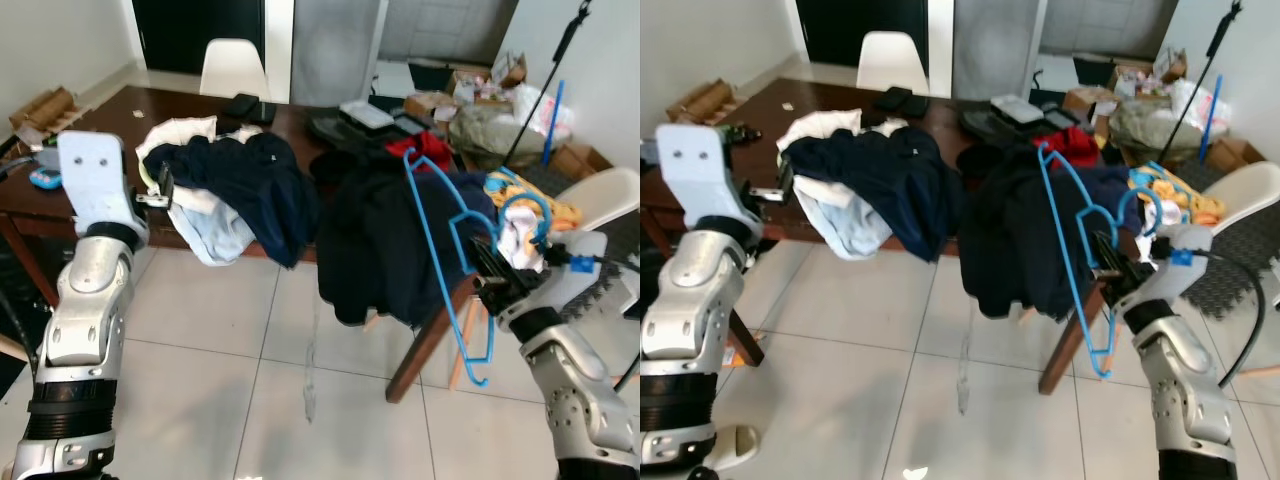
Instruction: Hang hanger
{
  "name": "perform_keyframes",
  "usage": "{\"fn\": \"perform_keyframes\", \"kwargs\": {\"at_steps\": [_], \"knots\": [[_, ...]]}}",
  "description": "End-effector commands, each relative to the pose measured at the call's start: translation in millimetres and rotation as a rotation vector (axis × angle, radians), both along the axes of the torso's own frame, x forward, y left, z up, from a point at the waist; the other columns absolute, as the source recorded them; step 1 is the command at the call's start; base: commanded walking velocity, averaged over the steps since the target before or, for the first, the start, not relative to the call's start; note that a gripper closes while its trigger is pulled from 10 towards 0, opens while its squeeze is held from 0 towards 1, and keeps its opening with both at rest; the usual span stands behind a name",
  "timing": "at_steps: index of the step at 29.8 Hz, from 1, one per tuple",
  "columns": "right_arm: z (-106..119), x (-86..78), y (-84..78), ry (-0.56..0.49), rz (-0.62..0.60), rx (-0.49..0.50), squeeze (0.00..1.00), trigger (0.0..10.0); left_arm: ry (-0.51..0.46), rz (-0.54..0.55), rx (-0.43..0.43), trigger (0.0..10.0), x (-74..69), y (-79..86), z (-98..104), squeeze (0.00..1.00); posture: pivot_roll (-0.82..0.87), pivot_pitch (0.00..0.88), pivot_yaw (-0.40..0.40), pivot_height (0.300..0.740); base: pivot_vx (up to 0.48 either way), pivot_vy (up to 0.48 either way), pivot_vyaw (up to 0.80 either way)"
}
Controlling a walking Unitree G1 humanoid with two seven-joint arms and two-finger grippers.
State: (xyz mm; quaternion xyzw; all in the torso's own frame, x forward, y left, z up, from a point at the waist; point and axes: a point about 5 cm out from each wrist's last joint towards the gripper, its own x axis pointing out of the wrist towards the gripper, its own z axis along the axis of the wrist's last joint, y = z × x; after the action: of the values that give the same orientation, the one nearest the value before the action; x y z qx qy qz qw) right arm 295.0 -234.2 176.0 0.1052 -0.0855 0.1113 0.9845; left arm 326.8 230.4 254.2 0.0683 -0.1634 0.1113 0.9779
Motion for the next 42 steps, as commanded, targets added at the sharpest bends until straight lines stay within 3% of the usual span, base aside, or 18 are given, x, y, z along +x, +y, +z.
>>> {"fn": "perform_keyframes", "kwargs": {"at_steps": [1,19,24,28,32,36,37,39,42], "knots": [[-1,0.2,4.0,0.008,0.020,-0.003,0.00,10.0,-0.005,-0.013,0.001,10.0,1.2,-2.6,1,0.00,0.06,0.055,-0.064,0.740,0.461,0.000,0.00],[14,1.3,13.7,-0.046,0.067,0.021,0.00,10.0,-0.037,-0.157,0.059,10.0,3.9,-26.0,17,0.00,0.07,0.062,-0.055,0.740,0.437,0.000,0.00],[23,2.7,15.7,-0.072,0.067,0.042,0.00,10.0,-0.010,-0.177,0.021,10.0,7.2,-25.9,15,0.00,0.07,0.061,-0.055,0.740,0.366,0.000,0.00],[28,3.7,20.1,-0.068,0.100,0.035,0.00,10.0,0.063,-0.336,0.028,10.0,12.8,-42.5,4,0.00,0.07,0.063,-0.059,0.740,0.165,0.000,-0.80],[29,3.9,21.1,-0.071,0.107,0.024,0.00,10.0,0.064,-0.344,0.027,10.0,14.1,-44.6,5,0.00,0.06,0.063,-0.060,0.740,0.000,0.000,-0.80],[32,2.9,20.8,-0.086,0.106,0.022,0.00,10.0,0.060,-0.276,-0.006,10.0,16.0,-36.9,8,0.00,0.06,0.063,-0.064,0.740,0.000,0.000,-0.35],[32,2.1,21.8,-0.092,0.110,0.013,0.00,10.0,0.109,-0.159,-0.041,10.0,18.8,-18.4,1,0.00,0.06,0.063,-0.064,0.740,0.000,0.000,0.00],[32,2.1,21.8,-0.092,0.110,0.013,0.00,10.0,0.109,-0.159,-0.041,10.0,18.8,-18.4,1,0.00,0.06,0.063,-0.064,0.740,0.000,0.000,0.00],[33,2.2,23.6,-0.091,0.117,0.004,0.00,10.0,0.172,-0.084,-0.059,10.0,21.3,-4.1,-11,0.00,0.06,0.068,-0.070,0.740,0.000,0.000,0.00]]}}
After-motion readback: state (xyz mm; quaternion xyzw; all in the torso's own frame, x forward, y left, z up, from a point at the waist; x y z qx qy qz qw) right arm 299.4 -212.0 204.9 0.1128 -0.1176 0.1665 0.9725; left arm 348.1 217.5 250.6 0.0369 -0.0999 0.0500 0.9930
